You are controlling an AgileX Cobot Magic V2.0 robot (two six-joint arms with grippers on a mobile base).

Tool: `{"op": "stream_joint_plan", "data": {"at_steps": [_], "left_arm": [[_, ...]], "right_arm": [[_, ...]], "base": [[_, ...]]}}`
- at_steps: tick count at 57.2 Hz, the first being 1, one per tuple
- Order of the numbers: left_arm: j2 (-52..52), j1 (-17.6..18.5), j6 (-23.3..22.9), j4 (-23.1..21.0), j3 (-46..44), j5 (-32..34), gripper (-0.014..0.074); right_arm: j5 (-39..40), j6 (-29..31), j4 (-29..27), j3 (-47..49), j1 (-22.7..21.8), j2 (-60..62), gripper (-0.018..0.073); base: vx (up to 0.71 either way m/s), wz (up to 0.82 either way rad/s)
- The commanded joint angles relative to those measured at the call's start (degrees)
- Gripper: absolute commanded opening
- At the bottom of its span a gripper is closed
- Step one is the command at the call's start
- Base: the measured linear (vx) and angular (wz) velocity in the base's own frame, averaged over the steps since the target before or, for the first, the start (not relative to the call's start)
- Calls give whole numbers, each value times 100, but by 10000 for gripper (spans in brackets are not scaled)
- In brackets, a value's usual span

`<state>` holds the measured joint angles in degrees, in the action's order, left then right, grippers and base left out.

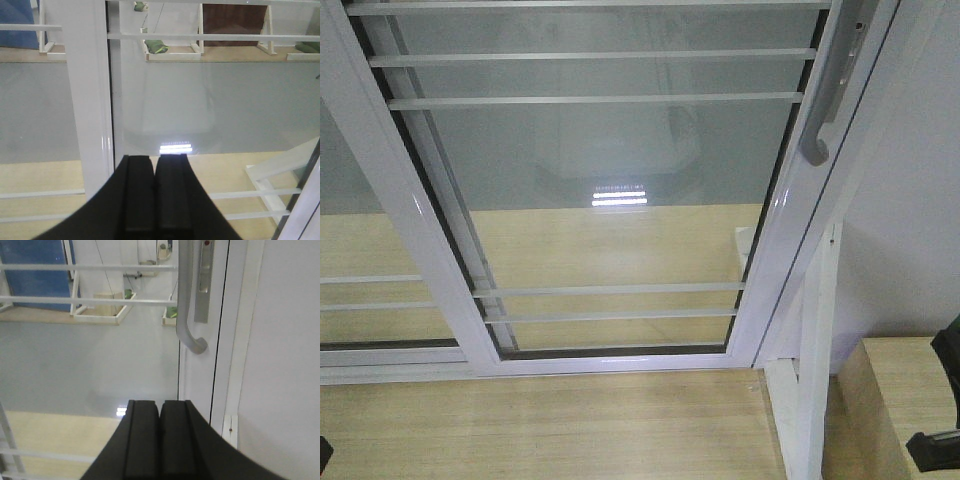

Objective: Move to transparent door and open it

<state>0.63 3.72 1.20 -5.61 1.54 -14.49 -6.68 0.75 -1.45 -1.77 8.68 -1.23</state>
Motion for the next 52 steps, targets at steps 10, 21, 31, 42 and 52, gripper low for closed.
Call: {"op": "stream_joint_plan", "data": {"at_steps": [10,21,31,42,52], "left_arm": [[-49,20,-6,10,134,2353,-6],[-49,20,-13,10,67,3895,-6],[-445,26,49,25,-968,2573,-6],[-2182,26,292,0,-2489,2095,-6],[-3836,26,270,-58,-3704,1737,-6]], "right_arm": [[2072,29,6,-56,5,-93,-8],[3276,145,6,83,5,-93,-8],[1798,279,-516,1558,5,-487,-8],[574,1056,-509,3423,5,-2196,-8],[104,1050,-514,4557,5,-3772,-8]], "base": [[0,0],[0,0],[0,0],[0,0],[0,0]]}}
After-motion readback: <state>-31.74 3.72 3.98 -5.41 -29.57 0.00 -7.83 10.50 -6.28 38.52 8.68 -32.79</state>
